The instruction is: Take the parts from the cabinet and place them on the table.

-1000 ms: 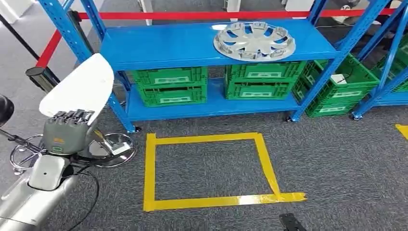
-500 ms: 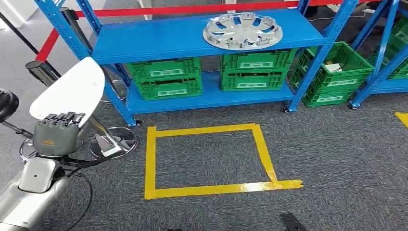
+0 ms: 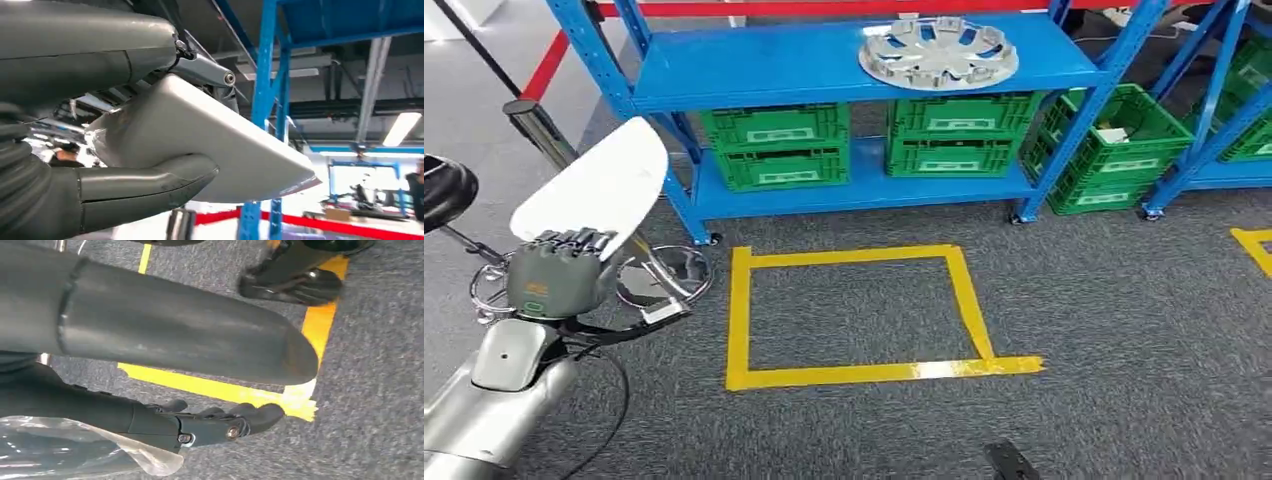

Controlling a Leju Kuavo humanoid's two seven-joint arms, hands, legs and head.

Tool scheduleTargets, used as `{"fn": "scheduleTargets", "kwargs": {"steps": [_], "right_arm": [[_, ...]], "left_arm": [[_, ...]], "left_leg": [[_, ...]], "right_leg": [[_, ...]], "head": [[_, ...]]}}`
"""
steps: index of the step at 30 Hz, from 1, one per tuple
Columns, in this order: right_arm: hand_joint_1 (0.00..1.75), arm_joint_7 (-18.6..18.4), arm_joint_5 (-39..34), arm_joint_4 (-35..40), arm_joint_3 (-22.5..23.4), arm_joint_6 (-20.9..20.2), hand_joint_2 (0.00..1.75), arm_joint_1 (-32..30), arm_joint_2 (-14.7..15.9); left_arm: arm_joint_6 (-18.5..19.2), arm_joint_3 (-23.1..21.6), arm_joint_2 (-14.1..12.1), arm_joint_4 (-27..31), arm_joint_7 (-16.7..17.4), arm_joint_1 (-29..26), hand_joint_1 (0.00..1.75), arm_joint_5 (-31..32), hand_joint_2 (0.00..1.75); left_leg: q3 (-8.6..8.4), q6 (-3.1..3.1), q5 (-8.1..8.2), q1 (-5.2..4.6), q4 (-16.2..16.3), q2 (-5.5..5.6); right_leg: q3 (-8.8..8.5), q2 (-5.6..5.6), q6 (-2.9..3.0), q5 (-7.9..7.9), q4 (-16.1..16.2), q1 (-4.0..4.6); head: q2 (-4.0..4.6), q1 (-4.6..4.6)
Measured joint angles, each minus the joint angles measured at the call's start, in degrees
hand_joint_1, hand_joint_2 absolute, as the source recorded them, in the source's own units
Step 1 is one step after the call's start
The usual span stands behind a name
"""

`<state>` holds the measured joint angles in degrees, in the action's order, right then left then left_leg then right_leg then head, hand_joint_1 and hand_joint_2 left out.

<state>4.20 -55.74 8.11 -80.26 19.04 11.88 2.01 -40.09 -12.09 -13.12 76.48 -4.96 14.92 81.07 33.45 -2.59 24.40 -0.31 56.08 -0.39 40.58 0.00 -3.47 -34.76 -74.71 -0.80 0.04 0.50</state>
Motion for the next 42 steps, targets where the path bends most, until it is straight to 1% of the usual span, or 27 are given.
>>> {"fn": "scheduleTargets", "kwargs": {"steps": [1, 3, 4, 5, 6, 9, 11, 13, 14, 15, 16, 18, 19, 20, 21, 24, 25, 26, 28, 30, 31, 33, 34, 35, 39, 40, 42], "right_arm": [[0.0, 0.1, 0.0, 0.0, 0.0, 0.0, 0.0, 0.0, 0.0], [0.0, 0.1, 0.0, 0.0, -0.2, 0.0, 0.0, 0.0, 0.1], [0.0, 0.1, 0.1, 0.0, -0.3, 0.2, 0.0, 0.1, 0.1], [0.0, 0.2, 0.1, 0.0, -0.4, 0.3, 0.0, 0.1, 0.1], [0.0, 0.3, 0.2, 0.0, -0.4, 0.5, 0.0, 0.1, 0.1], [0.0, 0.7, -0.2, 0.0, -0.5, 0.8, 0.0, -0.3, 0.1], [0.0, 0.7, -0.5, 0.0, -0.5, 0.7, 0.0, -0.3, 0.1], [0.0, 0.7, -0.7, -0.1, -0.5, 0.7, 0.0, -0.4, 0.1], [0.0, 0.7, -0.8, -0.1, -0.5, 0.7, 0.0, -0.5, 0.1], [0.0, 0.7, -0.8, -0.1, -0.5, 0.7, 0.0, -0.6, 0.1], [0.0, 0.5, -0.8, -0.1, -0.5, 0.6, 0.0, -0.8, 0.1], [0.0, 0.1, -0.9, -0.1, -0.5, 0.3, 0.0, -1.0, 0.1], [0.0, 0.1, -0.9, -0.1, -0.5, 0.3, 0.0, -1.1, 0.1], [0.0, 0.1, -0.9, -0.1, -0.5, 0.3, 0.0, -1.1, 0.0], [0.0, 0.0, -0.9, -0.1, -0.5, 0.3, 0.0, -1.1, 0.1], [0.0, 0.0, -0.9, -0.1, -0.5, 0.2, 0.0, -1.2, 0.2], [0.0, 0.0, -0.9, -0.2, -0.5, 0.2, 0.0, -1.2, 0.5], [0.0, 0.0, -1.1, -0.2, -0.5, 0.2, 0.0, -1.3, 0.5], [0.0, 0.0, -1.4, -0.2, -0.5, 0.2, 0.0, -1.4, 0.6], [0.0, 0.1, -1.5, -0.2, -0.5, 0.2, 0.0, -1.6, 0.9], [0.0, 0.1, -1.5, -0.2, -0.5, 0.2, 0.0, -1.7, 1.0], [0.0, -0.2, -1.3, -0.2, -0.6, 0.4, 0.0, -1.7, 1.4], [0.0, -0.5, -1.0, -0.2, -0.8, 0.8, 0.0, -1.7, 1.4], [0.0, -0.5, -0.7, -0.3, -0.9, 1.1, 0.0, -1.6, 1.5], [0.0, -1.7, 0.1, -0.3, -1.8, 1.6, 0.0, -1.9, 1.5], [0.0, -1.7, 0.3, -0.2, -2.1, 1.7, 0.0, -1.7, 1.2], [0.0, -2.0, 0.7, -0.2, -2.4, 1.9, 0.0, -1.3, 1.2]], "left_arm": [[0.0, -0.1, 0.3, -0.2, -0.1, 0.1, 1.75, -0.1, 1.75], [0.0, -0.2, 0.5, -0.5, -0.2, 0.3, 1.75, -0.1, 1.75], [0.0, -0.2, 0.5, -0.6, -0.3, 0.5, 1.75, -0.5, 1.75], [0.0, -0.2, 0.5, -0.6, -0.6, 0.8, 1.75, -0.9, 1.75], [0.0, -0.2, 0.6, -0.7, -0.7, 0.9, 1.75, -1.2, 1.75], [0.0, -0.3, 0.7, -1.4, -0.9, 1.9, 1.75, -2.1, 1.75], [0.0, -0.3, 0.7, -1.8, -1.1, 2.4, 1.75, -3.5, 1.75], [0.0, -0.3, 0.8, -2.0, -1.1, 3.0, 1.75, -4.2, 1.75], [0.0, -0.3, 0.9, -2.2, -1.2, 3.1, 1.75, -4.2, 1.75], [0.0, -0.3, 0.9, -2.2, -1.4, 3.1, 1.75, -4.3, 1.75], [0.0, -0.3, 1.0, -2.2, -1.7, 3.1, 1.75, -4.6, 1.75], [0.0, -0.2, 1.1, -2.2, -2.1, 3.3, 1.75, -4.8, 1.75], [0.0, -0.2, 1.1, -2.2, -2.2, 3.5, 1.75, -4.9, 1.75], [0.0, -0.1, 1.1, -2.2, -2.3, 3.7, 1.75, -4.9, 1.75], [-0.1, -0.1, 1.2, -2.2, -2.3, 4.0, 1.75, -4.9, 1.75], [0.0, 0.1, 1.3, -2.2, -2.3, 4.2, 1.75, -4.9, 1.75], [0.0, 0.1, 1.5, -2.2, -2.4, 4.2, 1.75, -4.9, 1.75], [0.0, 0.1, 1.6, -2.2, -2.6, 4.3, 1.75, -4.9, 1.75], [0.0, 0.2, 2.1, -2.2, -3.3, 4.3, 1.75, -4.9, 1.75], [0.0, 0.2, 2.4, -2.4, -3.9, 4.3, 1.75, -4.5, 1.75], [0.0, 0.2, 2.5, -2.5, -4.1, 4.3, 1.75, -4.3, 1.75], [0.0, 0.2, 2.6, -3.0, -4.2, 4.5, 1.75, -4.1, 1.75], [0.0, 0.1, 2.6, -3.3, -4.1, 4.8, 1.75, -4.0, 1.75], [0.0, 0.1, 2.6, -3.5, -4.0, 5.3, 1.75, -4.0, 1.75], [-0.1, -0.2, 2.4, -4.4, -3.5, 6.6, 1.75, -4.3, 1.75], [-0.1, -0.4, 2.2, -4.7, -3.4, 6.9, 1.75, -4.3, 1.75], [-0.1, -0.7, 2.0, -5.2, -3.2, 8.0, 1.75, -4.2, 1.75]], "left_leg": [[0.99, 0.32, -0.36, 0.3, 0.5, -0.06], [2.82, 1.08, -0.91, 0.93, 1.7, -0.09], [3.61, 1.47, -1.15, 1.03, 2.5, -0.11], [4.45, 1.86, -1.45, 0.84, 3.2, -0.07], [4.77, 2.2, -2.06, 0.78, 3.3, -0.06], [5.44, 2.93, -3.58, 0.82, 3.0, 0.01], [6.6, 3.52, 1.92, 0.97, 6.1, 0.11], [8.06, 3.82, 8.51, 1.0, 14.4, 0.1], [8.56, 3.8, 9.77, 0.99, 18.3, 0.11], [8.5, 3.66, 9.07, 0.96, 20.7, 0.11], [7.72, 3.35, 6.9, 0.88, 21.0, 0.11], [3.11, 2.06, 2.92, 0.46, 15.6, 0.16], [-0.73, 1.0, 3.1, -0.04, 10.4, 0.17], [-4.36, -0.07, 5.34, -0.59, 5.2, 0.1], [-6.35, 0.22, 6.55, -0.48, 1.7, 0.08], [-5.8, 0.16, 5.61, -0.86, 0.5, 0.09], [-5.87, 0.34, 4.77, -0.3, -0.1, -0.24], [-5.36, -0.3, 4.24, -0.24, -0.2, -0.19], [-3.95, -0.41, 3.31, -0.3, -0.1, -0.2], [-2.68, -0.33, 2.56, -0.35, 0.3, -0.19], [-2.17, -0.19, 2.34, -0.31, 0.5, -0.19], [-1.46, 0.18, 2.13, -0.21, 1.1, 0.17], [-1.18, 0.4, 2.11, -0.16, 1.6, 0.53], [-0.42, 0.77, 2.07, -0.37, 1.9, 0.51], [0.38, 1.9, 1.13, -0.24, 2.4, 1.62], [0.77, 2.11, 1.66, -0.11, 2.9, 1.86], [3.19, 3.07, 5.68, 0.07, 8.4, 1.34]], "right_leg": [[-1.34, 0.01, -0.35, 2.16, 0.9, -0.1], [-6.68, 0.05, -1.06, 6.12, 8.1, -0.6], [-9.35, -0.02, -1.55, 5.21, 12.7, -0.9], [-11.76, -0.2, -1.32, 3.72, 16.0, -0.23], [-11.49, -0.29, -0.04, 3.51, 16.0, -0.31], [-9.42, -0.16, 1.59, 4.69, 15.7, -0.34], [-8.59, -0.04, 3.19, 5.57, 15.7, -0.45], [-7.07, 0.0, 3.6, 6.95, 15.7, -0.27], [-6.34, 0.03, 3.67, 7.54, 15.6, -0.15], [-5.61, 0.06, 3.72, 8.13, 15.6, -0.01], [-4.8, 0.08, 3.73, 8.73, 15.6, 0.16], [-3.47, 0.07, 3.68, 9.86, 15.6, 0.6], [-3.2, 0.12, 3.68, 10.34, 15.6, 0.54], [-3.03, 0.17, 3.41, 10.65, 15.5, 0.81], [-2.99, 0.24, 3.17, 11.11, 15.6, 0.71], [-2.84, 0.33, 2.1, 12.65, 16.4, 0.57], [-2.0, 0.11, 1.92, 11.89, 15.9, 0.49], [-1.0, 0.01, 1.78, 9.68, 14.1, 0.61], [2.23, 0.0, 1.3, 4.35, 4.9, 0.38], [3.73, 0.02, 0.93, 2.0, -1.0, 0.28], [2.56, 0.03, 0.82, 2.66, -0.1, 0.21], [-3.59, -0.03, 0.77, 6.21, 8.7, 0.07], [-7.04, -1.22, 0.82, 7.55, 14.1, -0.17], [-9.0, -3.44, 1.01, 6.0, 16.0, -0.3], [-8.17, -1.47, 2.2, 6.96, 16.2, 0.0], [-8.14, -0.62, 2.83, 7.36, 16.5, -0.5], [-7.78, 0.34, 3.34, 7.64, 16.5, -0.52]], "head": [[0.0, 0.09], [0.0, 0.06], [0.0, 0.11], [0.0, 0.35], [0.0, 0.2], [0.0, 0.28], [0.0, -0.02], [0.0, -0.13], [0.0, -0.2], [0.0, -0.2], [0.0, -0.22], [0.0, -0.22], [0.0, -0.2], [0.0, -0.07], [0.0, -0.22], [0.0, -0.22], [0.0, -0.22], [0.0, -0.1], [0.0, 0.13], [0.0, 0.17], [0.0, 0.17], [0.0, 0.17], [0.0, 0.15], [0.0, 0.15], [0.0, 0.05], [0.0, 0.13], [0.0, -0.5]]}}
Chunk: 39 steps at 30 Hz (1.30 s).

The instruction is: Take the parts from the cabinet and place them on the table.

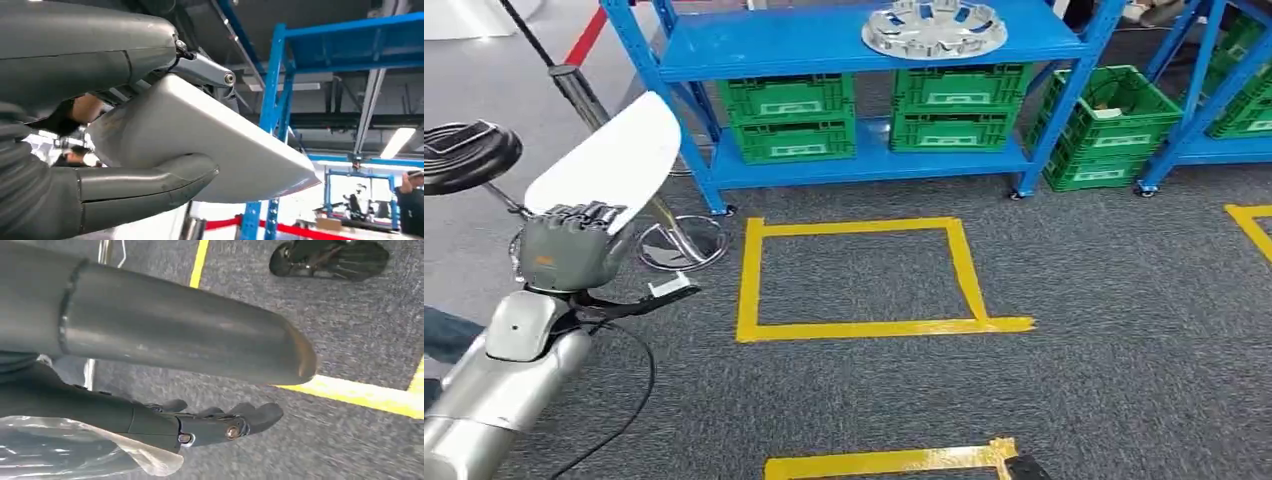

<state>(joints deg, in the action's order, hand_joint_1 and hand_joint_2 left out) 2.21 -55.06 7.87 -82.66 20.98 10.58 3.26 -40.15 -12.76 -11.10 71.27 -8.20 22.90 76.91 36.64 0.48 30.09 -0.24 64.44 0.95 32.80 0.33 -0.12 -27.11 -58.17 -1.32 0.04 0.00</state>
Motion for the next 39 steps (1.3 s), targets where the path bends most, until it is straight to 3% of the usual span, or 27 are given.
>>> {"fn": "scheduleTargets", "kwargs": {"steps": [2, 3, 4, 6, 7, 8, 9, 12, 13, 14, 15, 17, 19, 21, 22, 23, 24, 26, 28, 30, 31, 33, 34, 35, 37, 38, 39], "right_arm": [[0.0, -0.4, 0.7, 0.0, -0.6, 0.3, 0.0, 0.2, 0.0], [0.0, -0.5, 1.0, 0.0, -1.0, 0.4, 0.0, 0.2, 0.0], [0.0, -0.6, 1.2, 0.0, -1.3, 0.4, 0.0, 0.2, 0.0], [0.0, -0.6, 1.5, 0.0, -1.8, 0.4, 0.0, 0.3, -0.3], [0.0, -0.6, 1.6, 0.0, -2.0, 0.5, 0.0, 0.4, -0.4], [0.0, -0.6, 1.7, 0.0, -2.2, 0.5, 0.0, 0.4, -0.4], [0.0, -0.6, 1.7, 0.0, -2.4, 0.7, 0.0, 0.4, -0.4], [0.0, -1.0, 2.0, 0.0, -2.9, 0.8, 0.0, 0.4, -0.4], [0.0, -1.0, 2.1, 0.0, -3.0, 0.8, 0.0, 0.4, -0.4], [0.0, -1.1, 2.1, 0.0, -3.2, 0.9, 0.0, 0.5, -0.4], [0.0, -1.1, 2.0, 0.0, -3.3, 0.9, 0.0, 0.4, -0.4], [0.0, -1.1, 2.1, 0.0, -3.6, 0.9, 0.0, 0.1, -0.4], [0.0, -1.5, 2.0, 0.0, -3.8, 0.9, 0.0, -0.1, -0.4], [0.0, -1.8, 2.0, 0.0, -3.8, 0.9, 0.0, -0.1, -0.4], [0.0, -2.2, 2.1, -0.1, -3.9, 0.9, 0.0, 0.0, -0.3], [0.0, -2.5, 2.1, -0.2, -4.1, 0.9, 0.0, 0.0, -0.3], [0.0, -2.8, 2.1, -0.2, -4.2, 1.1, 0.0, -0.1, -0.2], [0.0, -3.0, 2.2, -0.3, -4.3, 1.5, 0.0, 0.0, -0.1], [0.0, -3.2, 2.4, -0.4, -4.6, 1.6, 0.0, 0.0, -0.1], [0.0, -3.1, 2.4, -0.4, -4.8, 1.7, 0.0, 0.0, 0.0], [0.0, -3.1, 2.4, -0.5, -5.0, 1.9, 0.0, -0.2, 0.1], [0.0, -3.1, 2.2, -0.5, -5.1, 2.0, 0.0, -0.5, 0.2], [0.0, -3.1, 2.1, -0.5, -5.1, 2.0, 0.0, -0.6, 0.2], [0.0, -3.1, 2.0, -0.5, -5.1, 2.0, 0.0, -0.7, 0.2], [0.0, -3.2, 1.9, -0.5, -5.1, 2.0, 0.0, -0.7, 0.2], [0.0, -3.2, 1.9, -0.5, -5.1, 2.0, 0.0, -0.7, 0.2], [0.0, -3.2, 1.9, -0.5, -5.1, 2.0, 0.0, -0.7, 0.2]], "left_arm": [[0.0, -0.2, 0.0, -0.7, 0.3, 0.3, 1.75, 0.2, 1.75], [0.0, -0.4, 0.0, -1.0, 0.4, 0.3, 1.75, 0.2, 1.75], [0.0, -0.8, 0.0, -1.3, 0.6, 0.4, 1.75, 0.4, 1.75], [0.0, -1.2, 0.0, -1.6, 0.8, 0.7, 1.75, 0.6, 1.75], [0.0, -1.4, 0.0, -1.7, 0.8, 1.0, 1.75, 0.6, 1.75], [0.0, -1.5, 0.0, -1.9, 0.9, 1.3, 1.75, 0.7, 1.75], [0.0, -1.6, 0.0, -1.9, 1.0, 1.8, 1.75, 0.8, 1.75], [0.0, -2.0, 0.0, -2.2, 1.4, 1.7, 1.75, 1.1, 1.75], [0.0, -2.0, -0.1, -2.3, 1.5, 1.7, 1.75, 1.1, 1.75], [0.0, -2.1, -0.1, -2.3, 1.5, 1.9, 1.75, 1.1, 1.75], [0.0, -2.3, 0.0, -2.3, 1.6, 2.1, 1.75, 1.1, 1.75], [0.0, -2.5, 0.1, -2.4, 1.6, 2.1, 1.75, 1.1, 1.75], [0.0, -2.7, 0.2, -2.8, 1.7, 2.1, 1.75, 1.1, 1.75], [0.0, -2.8, 0.2, -3.0, 1.9, 2.1, 1.75, 1.1, 1.75], [0.0, -2.8, 0.2, -3.1, 2.0, 2.3, 1.75, 1.1, 1.75], [0.0, -2.9, 0.3, -3.1, 2.1, 2.4, 1.75, 1.2, 1.75], [0.0, -3.0, 0.4, -3.2, 2.2, 2.8, 1.75, 1.3, 1.75], [0.0, -3.1, 0.4, -3.4, 2.6, 3.0, 1.75, 1.5, 1.75], [0.0, -3.2, 0.2, -3.6, 2.8, 3.0, 1.75, 1.7, 1.75], [0.0, -3.3, 0.1, -3.9, 3.1, 3.5, 1.75, 1.7, 1.75], [0.0, -3.4, 0.2, -4.1, 3.3, 3.8, 1.75, 1.6, 1.75], [0.0, -3.5, 0.3, -4.6, 3.5, 3.7, 1.75, 1.6, 1.75], [0.0, -3.7, 0.3, -5.0, 3.7, 3.7, 1.75, 1.6, 1.75], [0.0, -3.8, 0.4, -5.3, 3.9, 3.7, 1.75, 1.6, 1.75], [0.0, -3.9, 0.4, -5.5, 4.0, 3.8, 1.75, 1.6, 1.75], [0.0, -4.0, 0.4, -5.6, 4.0, 3.9, 1.75, 1.6, 1.75], [0.0, -4.0, 0.4, -5.7, 4.0, 4.1, 1.75, 1.6, 1.75]], "left_leg": [[3.63, 0.6, 4.02, 0.49, 9.0, -0.17], [4.59, 0.8, 4.71, 0.7, 11.9, -0.19], [4.12, 0.92, 3.84, 0.88, 11.4, -0.23], [-0.02, 0.96, -0.48, 1.06, 4.0, -0.94], [-2.8, 0.91, -2.79, 1.06, -1.3, -2.19], [-4.43, 0.91, -3.14, 0.81, -5.0, -5.6], [-4.68, 0.36, -2.93, 0.07, -6.2, -6.35], [-3.55, -1.0, -3.29, 0.0, -5.9, -4.43], [-3.58, -1.73, -3.78, 0.23, -6.3, -3.78], [-3.4, -2.16, -4.06, 0.36, -6.4, -3.31], [-3.16, -2.54, -4.27, 0.4, -6.4, -2.62], [-2.66, -2.99, -4.57, 0.11, -6.4, -1.22], [-2.35, -3.2, -4.78, -0.22, -6.3, 0.36], [-2.34, -3.1, -4.91, -0.33, -6.2, 2.04], [-2.32, -3.06, -4.91, -0.34, -6.0, 2.75], [-2.17, -3.01, -4.89, -0.24, -5.9, 3.28], [-1.67, -2.61, -4.9, -0.67, -5.4, 3.99], [-0.94, -1.68, -5.52, -0.02, -5.5, 5.2], [-0.77, -1.17, -5.63, -0.15, -5.4, 6.36], [0.56, -0.41, -3.08, -0.31, -2.2, 1.5], [2.7, 0.05, -0.6, 0.03, 2.6, 0.32], [6.36, 0.6, 2.37, 0.56, 10.6, -0.21], [6.85, 0.83, 2.22, 0.84, 11.7, -0.25], [6.09, 0.94, 0.79, 1.04, 10.2, -0.33], [1.25, 0.76, -4.11, 1.05, 0.9, -1.56], [-1.36, 0.47, -5.75, 0.81, -4.1, -4.24], [-1.99, 0.13, -4.63, -0.26, -5.4, -7.07]], "right_leg": [[0.37, 1.06, 0.12, 0.18, 0.0, 0.03], [0.5, 1.63, 0.09, 0.27, 0.0, 0.02], [0.55, 2.23, 0.03, 0.33, 0.0, 0.0], [0.51, 3.39, -0.13, 0.42, 0.0, -0.09], [0.44, 3.93, -0.26, 0.46, 0.0, -0.14], [0.45, 4.31, -0.55, 0.54, 0.0, 0.15], [0.72, 4.87, -0.9, 0.53, -0.3, 0.64], [0.71, 7.05, -1.63, 0.91, 0.1, 0.69], [0.95, 6.98, -2.03, 0.58, 0.0, 0.51], [1.81, 3.61, -2.34, -0.92, -1.3, 0.26], [3.22, 1.28, -2.26, -3.22, -4.8, 0.24], [7.5, -0.11, -2.16, -7.43, -14.4, 0.29], [9.35, -0.25, -1.98, -7.85, -18.1, 0.4], [6.03, -0.57, -1.41, -3.55, -11.8, 0.61], [3.32, -1.71, -1.08, -0.94, -6.3, 0.62], [1.55, -4.17, -0.75, 0.11, -2.4, 0.59], [0.11, -5.28, -0.73, -0.38, -1.1, 0.14], [0.28, -4.21, -1.03, -0.66, -0.7, 0.59], [-0.03, -2.9, -0.52, -0.26, -0.1, 0.16], [-0.24, -1.62, -0.14, -0.11, 0.1, 0.11], [-0.26, -0.74, -0.07, -0.16, 0.1, 0.14], [-0.22, 0.82, -0.01, -0.22, 0.1, 0.14], [-0.21, 1.54, -0.03, -0.24, 0.1, 0.13], [-0.23, 2.32, -0.05, -0.28, 0.1, 0.13], [-0.53, 3.68, -0.29, -0.44, 0.1, 0.1], [-0.75, 4.24, -0.56, -0.61, 0.1, 0.18], [-0.71, 4.79, -0.86, -0.78, 0.0, 0.65]], "head": [[0.0, 0.04], [0.02, -0.02], [0.02, 0.0], [0.0, 0.02], [0.0, 0.0], [0.0, -0.11], [0.0, -0.37], [0.02, -0.15], [0.0, -0.13], [0.0, -0.02], [0.02, 0.02], [0.0, 0.18], [0.0, 0.18], [0.0, 0.2], [0.0, 0.2], [0.0, 0.2], [0.02, 0.09], [0.0, 0.09], [0.0, 0.13], [0.0, -0.7], [0.0, -0.61], [0.0, -0.68], [0.02, -0.65], [0.0, -0.65], [0.0, -0.66], [0.0, -0.68], [0.0, -0.7]]}}
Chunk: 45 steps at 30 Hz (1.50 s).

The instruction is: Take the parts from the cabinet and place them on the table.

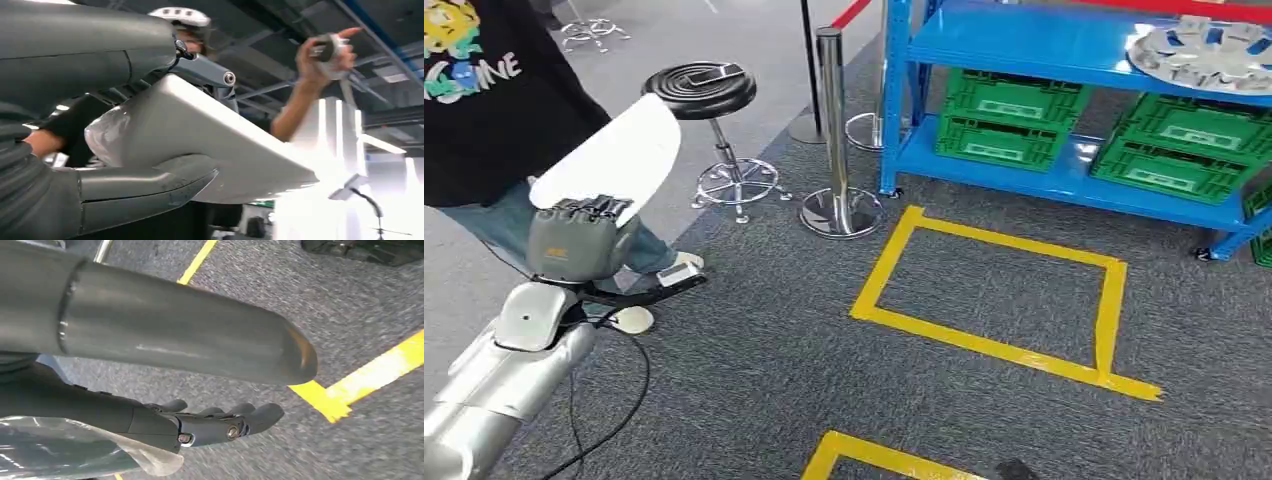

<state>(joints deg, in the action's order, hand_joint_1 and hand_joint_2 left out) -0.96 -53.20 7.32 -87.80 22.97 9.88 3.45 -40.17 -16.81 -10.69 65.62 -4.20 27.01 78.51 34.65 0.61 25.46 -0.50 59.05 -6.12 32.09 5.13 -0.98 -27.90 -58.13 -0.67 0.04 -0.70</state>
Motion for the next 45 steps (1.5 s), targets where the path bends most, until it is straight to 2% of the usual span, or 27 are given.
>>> {"fn": "scheduleTargets", "kwargs": {"steps": [1, 4, 6, 7, 9, 10, 11, 13, 14, 15, 19, 20, 22, 24, 25, 26, 28, 29, 30, 31, 35, 37, 40, 41, 43, 44, 45], "right_arm": [[0.0, 0.0, 0.0, 0.0, 0.0, 0.0, 0.0, 0.0, 0.0], [0.0, -0.1, 0.0, 0.0, 0.0, 0.0, 0.0, 0.0, 0.0], [0.0, 0.0, 0.0, -0.1, 0.0, 0.0, 0.0, 0.1, 0.1], [0.0, -0.1, 0.0, -0.1, 0.0, 0.0, 0.0, -0.1, 0.1], [0.0, -0.2, -0.2, -0.1, 0.0, 0.0, 0.0, -0.5, 0.1], [0.0, -0.2, -0.2, -0.1, 0.0, 0.0, 0.0, -0.6, 0.1], [0.0, -0.3, -0.2, -0.2, 0.0, 0.0, 0.0, -0.8, 0.1], [0.0, -0.2, -0.3, -0.2, 0.0, 0.0, 0.0, -0.9, 0.2], [0.0, -0.2, -0.3, -0.2, 0.0, 0.0, 0.0, -0.9, 0.3], [0.0, -0.2, -0.3, -0.2, 0.0, 0.0, 0.0, -0.9, 0.3], [0.0, -0.2, -0.5, -0.2, 0.0, -0.1, 0.0, -0.9, 0.3], [0.0, -0.1, -0.5, -0.2, 0.0, -0.1, 0.0, -0.7, 0.2], [0.0, 0.0, -0.7, -0.3, 0.0, -0.1, 0.0, -0.7, 0.3], [0.0, 0.0, -1.0, -0.3, 0.0, 0.0, 0.0, -0.9, 0.3], [0.0, 0.0, -1.1, -0.4, 0.0, -0.1, 0.0, -1.0, 0.5], [0.0, 0.0, -1.1, -0.4, 0.0, -0.1, 0.0, -1.0, 0.5], [0.0, 0.0, -1.2, -0.4, 0.0, -0.1, 0.0, -0.8, 0.5], [0.0, -0.1, -1.2, -0.4, 0.0, -0.1, 0.0, -0.8, 0.5], [0.0, -0.1, -1.2, -0.4, 0.0, -0.1, 0.0, -0.8, 0.5], [0.0, -0.1, -1.2, -0.4, 0.0, -0.1, 0.0, -0.8, 0.5], [0.0, -0.2, -1.2, -0.4, 0.0, -0.1, 0.0, -0.5, 0.5], [0.0, -0.2, -1.3, -0.4, 0.0, -0.1, 0.0, -0.4, 0.5], [0.0, -0.4, -1.4, -0.4, -0.1, -0.2, 0.0, -0.8, 0.5], [0.0, -0.4, -1.4, -0.4, -0.1, -0.2, 0.0, -1.0, 0.5], [0.0, -0.3, -1.5, -0.4, -0.1, -0.1, 0.0, -1.1, 0.6], [0.0, -0.3, -1.5, -0.4, -0.1, -0.1, 0.0, -1.1, 0.6], [0.0, -0.2, -1.6, -0.4, -0.1, -0.1, 0.0, -1.1, 0.6]], "left_arm": [[0.0, -0.1, 0.1, -0.1, 0.0, 0.1, 1.75, 0.0, 1.75], [0.0, -0.1, 0.0, -0.4, 0.1, 0.1, 1.75, 0.0, 1.75], [-0.1, -0.1, 0.2, -0.5, 0.1, 0.3, 1.75, 0.0, 1.75], [-0.1, -0.1, 0.4, -0.5, 0.1, 0.4, 1.75, 0.0, 1.75], [0.0, -0.2, 0.5, -0.8, 0.3, 0.3, 1.75, 0.0, 1.75], [0.0, -0.2, 0.6, -1.0, 0.4, 0.3, 1.75, 0.0, 1.75], [0.0, -0.2, 0.6, -1.1, 0.5, 0.2, 1.75, 0.0, 1.75], [0.0, -0.3, 0.7, -1.1, 0.6, 0.2, 1.75, -0.1, 1.75], [0.0, -0.4, 0.8, -1.1, 0.6, 0.3, 1.75, -0.1, 1.75], [0.0, -0.4, 0.9, -1.2, 0.6, 0.4, 1.75, -0.1, 1.75], [-0.1, -0.5, 0.8, -1.3, 0.8, 0.6, 1.75, -0.4, 1.75], [-0.1, -0.7, 0.8, -1.3, 0.8, 0.6, 1.75, -0.3, 1.75], [0.0, -0.9, 0.7, -1.4, 0.8, 1.2, 1.75, -0.5, 1.75], [0.0, -1.1, 0.8, -1.6, 0.8, 1.4, 1.75, -0.5, 1.75], [0.0, -1.2, 0.8, -1.7, 0.8, 1.3, 1.75, -0.7, 1.75], [0.0, -1.3, 0.8, -1.8, 0.8, 1.3, 1.75, -0.8, 1.75], [0.0, -1.4, 0.8, -1.9, 0.8, 1.4, 1.75, -1.0, 1.75], [0.0, -1.4, 0.7, -1.9, 0.8, 1.6, 1.75, -1.0, 1.75], [0.0, -1.4, 0.7, -1.9, 0.8, 1.8, 1.75, -1.0, 1.75], [0.0, -1.4, 0.8, -1.9, 0.8, 2.2, 1.75, -1.0, 1.75], [-0.1, -1.5, 0.5, -2.0, 0.8, 2.2, 1.75, -1.1, 1.75], [-0.1, -1.6, 0.7, -2.1, 0.8, 2.6, 1.75, -1.1, 1.75], [-0.1, -1.7, 0.9, -2.4, 0.8, 2.4, 1.75, -1.0, 1.75], [-0.1, -1.8, 0.9, -2.4, 0.9, 2.3, 1.75, -1.0, 1.75], [-0.1, -1.8, 0.9, -2.5, 1.0, 2.2, 1.75, -1.0, 1.75], [-0.1, -1.8, 1.0, -2.5, 1.1, 2.2, 1.75, -1.0, 1.75], [-0.1, -1.8, 1.0, -2.6, 1.1, 2.2, 1.75, -1.0, 1.75]], "left_leg": [[0.32, -0.81, -0.21, 0.07, -0.2, 0.87], [0.71, -1.83, -0.56, -0.06, -0.5, 3.19], [0.44, -2.64, -1.0, 0.46, -1.0, 4.41], [0.58, -3.01, -1.06, 0.45, -1.0, 5.09], [0.74, -3.21, -1.16, 0.2, -0.9, 6.69], [0.76, -3.24, -1.18, 0.11, -0.9, 7.59], [0.74, -3.23, -1.19, 0.09, -0.8, 8.48], [0.74, -3.14, -1.13, 0.11, -0.5, 10.15], [0.78, -2.99, -1.03, 0.18, -0.3, 10.85], [1.16, -2.62, -1.02, -0.12, 0.0, 11.38], [2.01, -1.31, -1.74, 0.51, 0.0, 13.99], [2.28, -1.2, -1.28, 0.51, 0.5, 13.52], [4.49, -0.38, 1.98, 0.3, 5.7, 8.51], [8.86, 0.09, 5.97, 0.67, 15.2, 6.87], [9.99, 0.23, 6.33, 0.82, 17.6, 6.8], [9.73, 0.25, 5.52, 0.91, 17.2, 6.79], [5.91, -0.14, 1.19, 0.83, 9.8, 6.34], [2.94, -0.64, -1.21, 0.51, 4.2, 4.75], [1.15, -1.14, -1.0, -0.18, 0.8, 1.74], [0.9, -1.58, -0.71, -0.82, -0.3, 1.5], [0.67, -2.81, -1.36, -0.16, -1.2, 4.49], [0.62, -3.33, -1.54, -0.07, -1.3, 5.47], [0.68, -3.53, -1.47, -0.1, -1.3, 7.64], [0.68, -3.52, -1.48, -0.08, -1.2, 8.6], [0.68, -3.39, -1.4, 0.12, -0.9, 10.32], [0.67, -3.13, -1.22, 0.26, -0.6, 10.97], [0.84, -2.79, -1.01, 0.36, -0.3, 11.56]], "right_leg": [[0.03, 0.54, -0.32, -0.05, 0.0, 0.11], [-0.61, 2.92, -1.22, -0.25, 0.3, 0.11], [0.85, -2.28, -1.57, -2.83, -2.4, -0.26], [2.76, -3.96, -1.46, -5.03, -6.7, -0.24], [7.29, -4.99, -1.41, -8.4, -15.8, -0.14], [8.42, -5.05, -1.29, -8.38, -17.6, -0.07], [8.22, -5.07, -1.17, -6.99, -16.7, -0.03], [4.72, -5.76, -0.85, -1.62, -8.4, -0.06], [2.42, -7.67, -0.78, 0.87, -3.0, -0.25], [1.58, -10.24, -0.84, -0.18, -1.7, -0.56], [0.78, -8.1, -0.45, 0.01, -0.7, -0.24], [0.51, -7.11, 0.05, 0.32, -0.3, -0.74], [0.3, -6.0, 0.55, 0.24, -0.2, -0.56], [0.26, -4.42, 0.68, 0.1, -0.2, -0.4], [0.26, -3.65, 0.74, 0.03, -0.2, -0.39], [0.19, -2.93, 0.72, -0.03, -0.2, -0.39], [-0.14, -1.5, 0.59, -0.25, -0.2, -0.35], [-0.45, -0.81, 0.46, -0.46, -0.2, -0.31], [-0.63, -0.14, 0.25, -0.64, -0.2, -0.21], [-0.54, 0.47, -0.11, -0.85, -0.3, 0.19], [-0.51, 2.77, -1.27, -1.75, -0.1, 0.03], [1.38, -3.2, -1.35, -4.61, -5.0, -0.08], [8.08, -5.08, -1.68, -8.88, -17.6, -0.02], [8.76, -5.08, -1.7, -7.91, -17.9, -0.02], [6.33, -5.38, -1.71, -2.73, -11.0, -0.17], [4.07, -6.46, -1.75, 0.07, -5.8, -0.39], [2.41, -9.35, -1.88, 0.78, -2.0, -0.82]], "head": [[0.0, 0.08], [0.0, 0.11], [0.0, 0.33], [0.0, 0.7], [0.0, 0.72], [0.0, 0.74], [0.0, 0.74], [0.0, 0.77], [0.0, 0.77], [0.02, 0.72], [0.0, 0.66], [0.0, 0.79], [0.0, -0.28], [0.0, -0.26], [0.0, -0.3], [0.0, -0.3], [0.0, -0.31], [0.0, -0.31], [0.0, -0.24], [0.0, -0.39], [0.0, -0.15], [0.0, 0.17], [0.0, 0.41], [0.0, 0.42], [0.0, 0.42], [0.0, 0.44], [0.0, 0.48]]}}
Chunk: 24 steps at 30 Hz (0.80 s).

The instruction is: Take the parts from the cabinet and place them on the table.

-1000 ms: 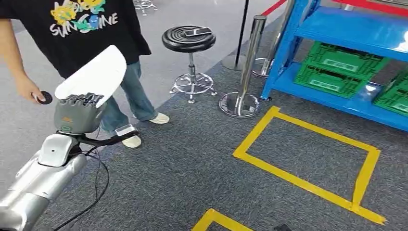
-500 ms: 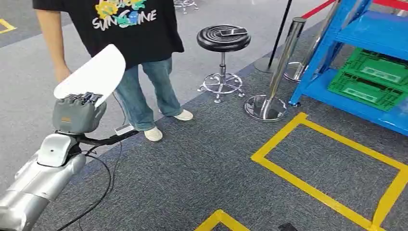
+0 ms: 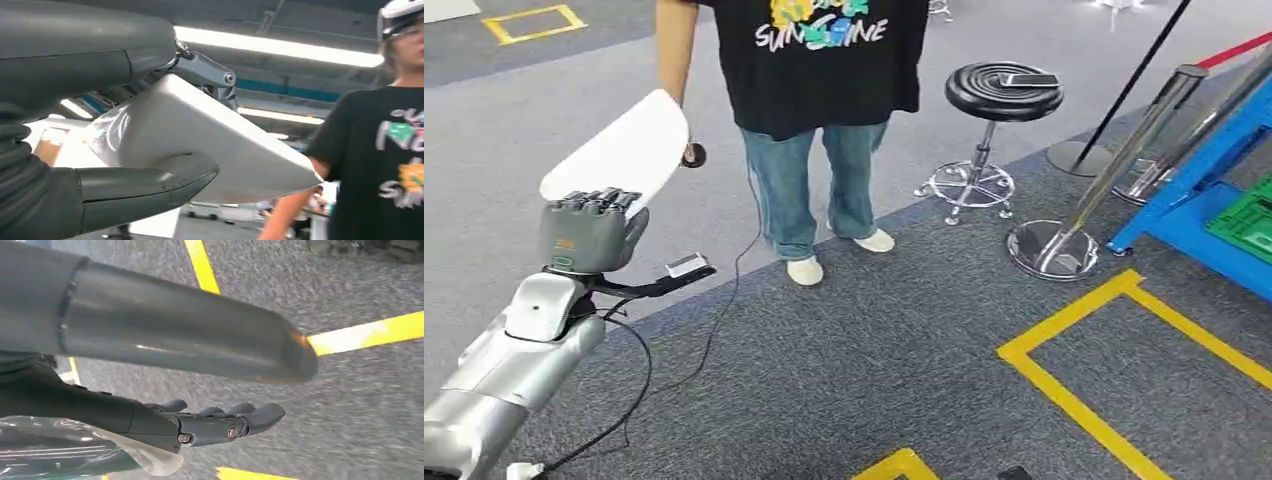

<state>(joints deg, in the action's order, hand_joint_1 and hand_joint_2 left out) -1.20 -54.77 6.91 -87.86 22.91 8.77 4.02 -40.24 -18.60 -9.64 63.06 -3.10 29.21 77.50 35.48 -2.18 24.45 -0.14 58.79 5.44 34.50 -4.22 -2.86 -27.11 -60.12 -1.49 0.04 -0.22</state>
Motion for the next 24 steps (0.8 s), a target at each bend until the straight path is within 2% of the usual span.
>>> {"fn": "scheduleTargets", "kwargs": {"steps": [1, 4, 5, 6, 7, 8, 9, 10, 11, 12, 13, 14, 15, 16, 17, 18, 20, 21, 22, 23, 24], "right_arm": [[0.0, 0.0, -0.1, 0.0, 0.0, 0.0, 0.0, 0.0, 0.0], [0.0, 0.0, -0.1, 0.0, 0.0, 0.0, 0.0, 0.0, 0.0], [0.0, 0.0, -0.1, 0.0, 0.0, 0.0, 0.0, 0.0, 0.0], [0.0, 0.1, -0.1, 0.0, -0.1, 0.0, 0.0, 0.2, -0.1], [0.0, 0.1, -0.1, 0.0, -0.1, 0.1, 0.0, 0.1, -0.1], [0.0, 0.1, -0.1, 0.0, -0.1, 0.1, 0.0, 0.0, -0.1], [0.0, 0.1, -0.2, 0.0, -0.2, 0.1, 0.0, -0.2, -0.1], [0.0, 0.1, -0.3, -0.1, -0.2, 0.1, 0.0, -0.2, 0.0], [0.0, 0.1, -0.3, -0.1, -0.3, 0.1, 0.0, -0.2, 0.0], [0.0, 0.2, -0.3, -0.1, -0.3, 0.1, 0.0, -0.2, 0.0], [0.0, 0.3, -0.3, -0.2, -0.3, 0.1, 0.0, -0.2, 0.0], [0.0, 0.3, -0.3, -0.2, -0.4, 0.1, 0.0, -0.2, 0.0], [0.0, 0.3, -0.3, -0.2, -0.4, 0.1, 0.0, -0.1, 0.0], [0.0, 0.3, -0.3, -0.2, -0.4, 0.1, 0.0, -0.2, 0.0], [0.0, 0.3, -0.3, -0.2, -0.4, 0.1, 0.0, -0.2, 0.0], [0.0, 0.3, -0.3, -0.2, -0.4, 0.1, 0.0, -0.2, 0.0], [0.0, 0.3, -0.4, -0.2, -0.5, 0.1, 0.0, 0.0, 0.0], [0.0, 0.3, -0.4, -0.2, -0.5, 0.1, 0.0, 0.1, 0.0], [0.0, 0.4, -0.3, -0.2, -0.5, 0.1, 0.0, 0.1, 0.0], [0.0, 0.5, -0.3, -0.1, -0.5, 0.1, 0.0, 0.0, 0.0], [0.0, 0.4, -0.3, -0.2, -0.5, 0.1, 0.0, -0.1, 0.0]], "left_arm": [[0.0, 0.0, 0.0, 0.0, 0.0, 0.2, 1.75, 0.0, 1.75], [0.0, 0.0, -0.2, 0.0, 0.2, -0.1, 1.75, 0.0, 1.75], [0.0, 0.0, -0.2, 0.0, 0.2, -0.2, 1.75, 0.0, 1.75], [0.0, 0.0, -0.4, -0.1, 0.2, -0.3, 1.75, 0.0, 1.75], [0.0, 0.0, -0.5, -0.1, 0.2, -0.1, 1.75, 0.0, 1.75], [0.0, 0.0, -0.4, -0.1, 0.4, 0.0, 1.75, 0.0, 1.75], [0.0, 0.0, -0.3, -0.1, 0.4, 0.0, 1.75, 0.0, 1.75], [0.0, 0.0, -0.4, -0.2, 0.5, -0.2, 1.75, 0.1, 1.75], [0.0, 0.0, -0.4, -0.2, 0.6, -0.4, 1.75, 0.1, 1.75], [0.0, 0.0, -0.5, -0.3, 0.6, -0.6, 1.75, 0.1, 1.75], [0.0, 0.0, -0.5, -0.3, 0.6, -0.6, 1.75, 0.2, 1.75], [0.0, 0.0, -0.5, -0.3, 0.6, -0.5, 1.75, 0.2, 1.75], [0.0, 0.0, -0.5, -0.3, 0.6, -0.4, 1.75, 0.2, 1.75], [0.0, 0.0, -0.5, -0.3, 0.7, -0.1, 1.75, 0.2, 1.75], [0.0, 0.0, -0.4, -0.3, 0.7, 0.0, 1.75, 0.2, 1.75], [0.0, 0.0, -0.4, -0.3, 0.7, 0.0, 1.75, 0.2, 1.75], [0.0, 0.1, -0.8, -0.3, 0.7, -0.1, 1.75, 0.2, 1.75], [0.0, 0.1, -0.8, -0.3, 0.7, -0.2, 1.75, 0.2, 1.75], [0.0, 0.1, -0.7, -0.3, 0.7, 0.1, 1.75, 0.2, 1.75], [0.0, 0.0, -0.6, -0.3, 0.7, 0.2, 1.75, 0.2, 1.75], [0.0, 0.0, -0.6, -0.3, 0.7, 0.1, 1.75, 0.2, 1.75]], "left_leg": [[0.55, 0.38, 0.17, -0.27, 0.7, 0.75], [1.06, 1.51, -0.6, 0.3, 0.1, 2.65], [1.13, 1.73, -0.46, 0.24, 0.5, 3.25], [1.83, 1.96, 0.44, -0.2, 2.4, -0.19], [3.21, 2.32, 2.35, -0.17, 5.4, -3.0], [5.15, 2.57, 4.64, 0.04, 9.7, -4.15], [7.19, 2.7, 6.57, 0.22, 13.9, -4.58], [8.81, 2.83, 7.79, 0.4, 17.2, -4.68], [9.28, 2.95, 7.56, 0.56, 18.1, -4.69], [8.41, 2.95, 6.06, 0.66, 16.5, -4.71], [6.45, 2.85, 3.75, 0.67, 12.6, -4.88], [3.69, 2.65, 1.24, 0.65, 7.5, -5.49], [1.23, 2.31, -0.45, 0.39, 3.0, -8.1], [0.37, 2.17, 0.66, -0.7, 1.3, -10.59], [0.53, 1.45, 0.73, -0.6, 0.8, -10.14], [0.69, 1.31, 0.69, -0.69, 0.6, -9.51], [0.6, 0.56, 0.5, -0.73, 0.2, -7.83], [0.22, 0.23, 0.28, -0.38, -0.1, -7.35], [0.21, -0.12, 0.24, -0.26, -0.2, -6.75], [0.22, -0.5, 0.25, -0.28, -0.2, -6.1], [0.23, -0.62, 0.28, -0.32, -0.2, -5.38]], "right_leg": [[-1.34, -1.28, 0.08, -0.83, 1.5, -0.26], [-1.19, 0.73, 0.92, -0.7, 1.0, 0.39], [-1.43, 1.5, 1.43, -0.39, 1.5, -0.06], [-1.74, 2.22, 1.82, -0.35, 1.6, 0.02], [-1.88, 2.92, 2.27, -0.46, 1.7, 0.17], [-1.94, 3.72, 2.4, -0.56, 1.7, 0.33], [-1.99, 4.51, 2.47, -0.65, 1.7, 0.4], [-1.96, 5.32, 2.5, -0.7, 1.6, 0.43], [-1.99, 6.11, 2.5, -0.78, 1.6, 0.43], [-2.06, 6.87, 2.45, -0.91, 1.6, 0.45], [-2.21, 7.68, 2.35, -1.04, 1.6, 0.46], [-2.46, 8.41, 2.16, -1.2, 1.6, 0.46], [-2.72, 8.98, 1.95, -1.4, 1.6, 0.54], [-2.72, 9.64, 1.52, -1.7, 1.6, 0.98], [-2.66, 10.37, 1.23, -1.81, 1.6, 1.05], [-2.88, 10.96, 0.98, -1.89, 1.7, 1.08], [-3.44, 12.57, 0.37, -2.23, 1.9, 0.97], [-2.83, 10.34, -0.03, -2.93, 1.3, 0.69], [-1.69, 7.17, 0.07, -4.33, -1.1, 0.66], [0.65, 5.46, 0.14, -6.46, -5.7, 0.67], [3.17, 4.7, 0.12, -8.29, -10.5, 0.7]], "head": [[0.0, -0.07], [0.0, -0.04], [0.0, -0.11], [0.0, -0.15], [0.0, -0.94], [0.0, -0.9], [0.0, -0.92], [0.0, -0.94], [0.0, -0.94], [0.0, -0.94], [0.0, -0.94], [0.0, -0.92], [0.0, -0.96], [0.02, -0.98], [0.0, -0.88], [0.0, -0.81], [0.0, -0.87], [0.0, -0.75], [0.0, -0.52], [0.0, -0.2], [0.0, -0.24]]}}
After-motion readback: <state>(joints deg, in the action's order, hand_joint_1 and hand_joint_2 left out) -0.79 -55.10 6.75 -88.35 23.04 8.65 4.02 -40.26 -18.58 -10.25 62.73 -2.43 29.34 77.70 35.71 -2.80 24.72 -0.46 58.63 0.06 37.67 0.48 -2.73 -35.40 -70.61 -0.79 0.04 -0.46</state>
